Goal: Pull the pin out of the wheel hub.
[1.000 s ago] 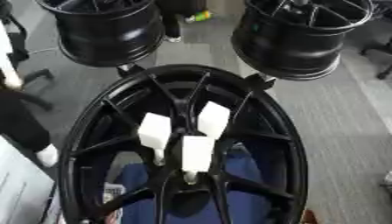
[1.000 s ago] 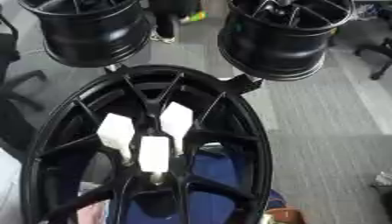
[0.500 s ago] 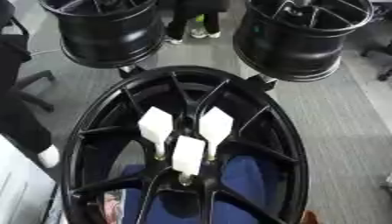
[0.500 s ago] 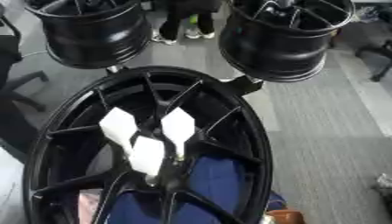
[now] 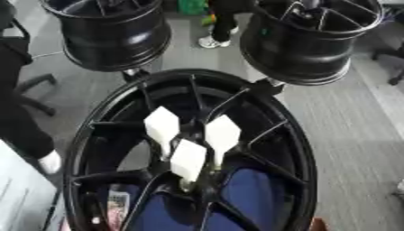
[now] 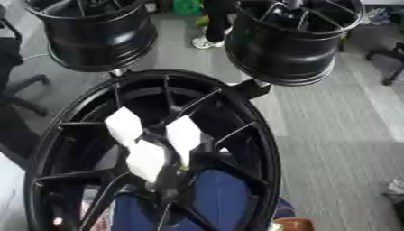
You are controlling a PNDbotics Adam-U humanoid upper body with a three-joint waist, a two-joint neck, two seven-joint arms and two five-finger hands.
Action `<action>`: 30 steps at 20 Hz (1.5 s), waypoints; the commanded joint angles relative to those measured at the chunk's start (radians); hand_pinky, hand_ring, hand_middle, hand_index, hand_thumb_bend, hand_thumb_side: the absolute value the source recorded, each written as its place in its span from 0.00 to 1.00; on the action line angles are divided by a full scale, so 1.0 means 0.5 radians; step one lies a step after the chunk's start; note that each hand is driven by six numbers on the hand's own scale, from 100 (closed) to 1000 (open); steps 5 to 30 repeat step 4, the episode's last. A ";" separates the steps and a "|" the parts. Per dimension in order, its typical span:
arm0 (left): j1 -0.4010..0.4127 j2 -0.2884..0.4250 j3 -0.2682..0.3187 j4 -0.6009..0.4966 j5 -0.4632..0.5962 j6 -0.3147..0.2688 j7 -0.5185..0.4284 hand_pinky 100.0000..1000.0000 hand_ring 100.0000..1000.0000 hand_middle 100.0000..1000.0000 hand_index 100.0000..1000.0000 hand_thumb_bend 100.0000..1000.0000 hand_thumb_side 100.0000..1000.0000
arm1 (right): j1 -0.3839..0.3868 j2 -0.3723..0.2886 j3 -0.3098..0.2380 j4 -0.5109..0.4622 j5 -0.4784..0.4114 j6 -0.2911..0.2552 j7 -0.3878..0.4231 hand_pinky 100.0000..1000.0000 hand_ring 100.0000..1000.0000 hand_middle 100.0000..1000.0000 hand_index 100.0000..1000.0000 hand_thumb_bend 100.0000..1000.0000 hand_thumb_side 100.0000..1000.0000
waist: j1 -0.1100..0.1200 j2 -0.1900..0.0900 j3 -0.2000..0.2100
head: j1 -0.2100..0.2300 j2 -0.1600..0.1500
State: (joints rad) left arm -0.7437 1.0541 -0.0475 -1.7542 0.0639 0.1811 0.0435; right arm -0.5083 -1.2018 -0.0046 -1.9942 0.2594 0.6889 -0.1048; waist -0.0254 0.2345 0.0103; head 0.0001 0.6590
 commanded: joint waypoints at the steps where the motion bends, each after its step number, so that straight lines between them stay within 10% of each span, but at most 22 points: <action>1: -0.063 -0.010 -0.024 -0.064 0.110 0.002 0.196 0.67 0.65 0.61 0.72 0.22 0.48 | -0.027 -0.053 -0.016 -0.012 -0.030 -0.019 -0.033 0.87 0.76 0.72 0.83 0.00 0.00 | 0.001 -0.038 -0.007 | 0.018 0.001; 30: -0.080 -0.053 -0.051 -0.086 0.202 0.005 0.354 0.67 0.64 0.60 0.72 0.22 0.48 | -0.030 -0.043 -0.018 -0.012 -0.060 -0.027 -0.086 0.87 0.76 0.72 0.83 0.00 0.00 | -0.001 -0.038 -0.011 | 0.030 0.000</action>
